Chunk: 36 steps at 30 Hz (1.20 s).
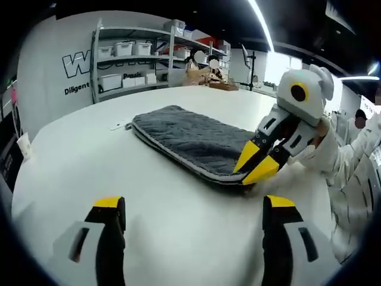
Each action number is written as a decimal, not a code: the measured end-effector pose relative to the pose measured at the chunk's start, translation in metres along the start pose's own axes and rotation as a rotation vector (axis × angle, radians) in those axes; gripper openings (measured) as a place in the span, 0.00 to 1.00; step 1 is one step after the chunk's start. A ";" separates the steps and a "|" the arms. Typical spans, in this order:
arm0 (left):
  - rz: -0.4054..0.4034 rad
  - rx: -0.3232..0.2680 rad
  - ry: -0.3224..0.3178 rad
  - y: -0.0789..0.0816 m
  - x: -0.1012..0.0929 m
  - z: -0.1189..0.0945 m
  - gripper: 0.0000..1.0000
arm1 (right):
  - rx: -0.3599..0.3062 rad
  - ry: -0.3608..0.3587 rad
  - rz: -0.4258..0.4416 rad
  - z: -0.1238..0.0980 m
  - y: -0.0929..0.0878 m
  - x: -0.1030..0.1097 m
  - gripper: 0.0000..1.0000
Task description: Open the folded towel by lifting each exposed corner and separating the folded layers until the towel lies flat within the target outline without major curled edges
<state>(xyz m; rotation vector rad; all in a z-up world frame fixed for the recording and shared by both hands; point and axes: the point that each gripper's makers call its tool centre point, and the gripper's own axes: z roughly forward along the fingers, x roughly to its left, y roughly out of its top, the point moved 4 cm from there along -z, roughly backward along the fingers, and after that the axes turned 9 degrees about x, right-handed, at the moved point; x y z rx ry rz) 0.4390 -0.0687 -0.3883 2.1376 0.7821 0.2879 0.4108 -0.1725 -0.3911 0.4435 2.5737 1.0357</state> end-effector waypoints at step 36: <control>-0.001 0.040 0.009 -0.003 0.006 0.007 0.93 | -0.183 -0.292 0.246 -0.096 -0.023 -0.070 0.00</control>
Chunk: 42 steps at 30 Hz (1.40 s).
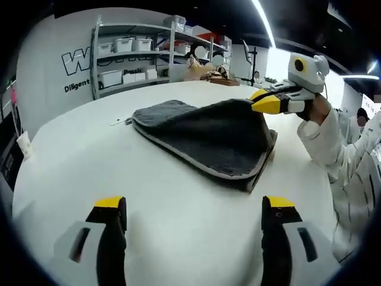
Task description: Open the folded towel by lifting each exposed corner and separating the folded layers until the towel lies flat within the target outline without major curled edges
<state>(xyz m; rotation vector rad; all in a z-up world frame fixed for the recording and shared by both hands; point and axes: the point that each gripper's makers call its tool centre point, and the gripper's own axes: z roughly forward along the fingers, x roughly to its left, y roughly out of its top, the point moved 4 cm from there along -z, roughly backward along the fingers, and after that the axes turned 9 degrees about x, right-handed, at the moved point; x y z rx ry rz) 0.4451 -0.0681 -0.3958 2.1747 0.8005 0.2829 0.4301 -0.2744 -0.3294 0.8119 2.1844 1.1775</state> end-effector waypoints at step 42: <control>-0.014 0.035 0.006 -0.007 0.001 0.006 0.90 | 0.038 -0.320 0.118 -0.083 -0.072 -0.083 0.00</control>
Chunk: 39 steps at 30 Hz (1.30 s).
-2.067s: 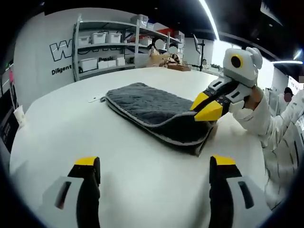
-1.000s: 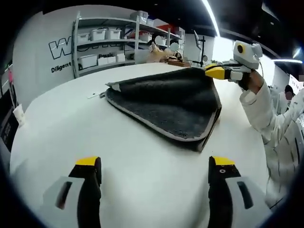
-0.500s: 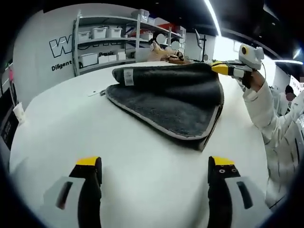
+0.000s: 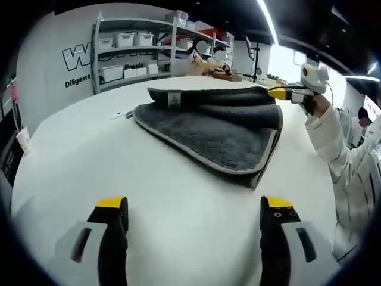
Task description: Open the folded towel by lifting each exposed corner and separating the folded layers until the towel lies flat within the target outline without major curled edges
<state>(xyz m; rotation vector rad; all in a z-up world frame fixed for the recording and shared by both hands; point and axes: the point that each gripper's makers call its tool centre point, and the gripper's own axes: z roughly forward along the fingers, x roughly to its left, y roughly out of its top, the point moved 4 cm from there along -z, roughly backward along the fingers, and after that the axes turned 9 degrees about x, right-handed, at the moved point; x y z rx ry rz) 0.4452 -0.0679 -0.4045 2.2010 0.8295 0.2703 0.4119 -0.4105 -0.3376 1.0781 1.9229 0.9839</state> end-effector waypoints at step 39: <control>-0.004 0.011 0.003 -0.002 0.000 0.001 0.90 | 0.192 -0.160 0.030 -0.008 -0.084 -0.050 0.00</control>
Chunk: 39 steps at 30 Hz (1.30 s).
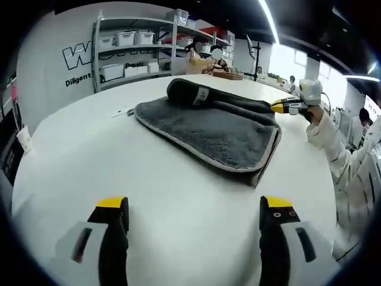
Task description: Open the folded towel by lifting each exposed corner and separating the folded layers until the towel lies flat within the target outline without major curled edges
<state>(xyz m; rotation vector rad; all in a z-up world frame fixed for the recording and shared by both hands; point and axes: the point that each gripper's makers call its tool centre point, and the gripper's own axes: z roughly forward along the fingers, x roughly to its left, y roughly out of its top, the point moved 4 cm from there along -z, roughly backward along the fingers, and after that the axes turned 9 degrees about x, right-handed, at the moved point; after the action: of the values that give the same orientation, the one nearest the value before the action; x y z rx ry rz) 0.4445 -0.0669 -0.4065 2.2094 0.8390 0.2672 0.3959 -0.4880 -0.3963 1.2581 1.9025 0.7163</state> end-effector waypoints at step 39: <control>-0.013 -0.035 -0.005 0.006 0.001 0.000 0.89 | 0.103 -0.094 0.059 -0.016 -0.051 -0.026 0.00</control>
<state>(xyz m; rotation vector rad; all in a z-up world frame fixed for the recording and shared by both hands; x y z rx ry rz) 0.4484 -0.0696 -0.4022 2.1708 0.8394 0.2688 0.3626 -0.5318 -0.4191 1.3927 1.8520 0.5846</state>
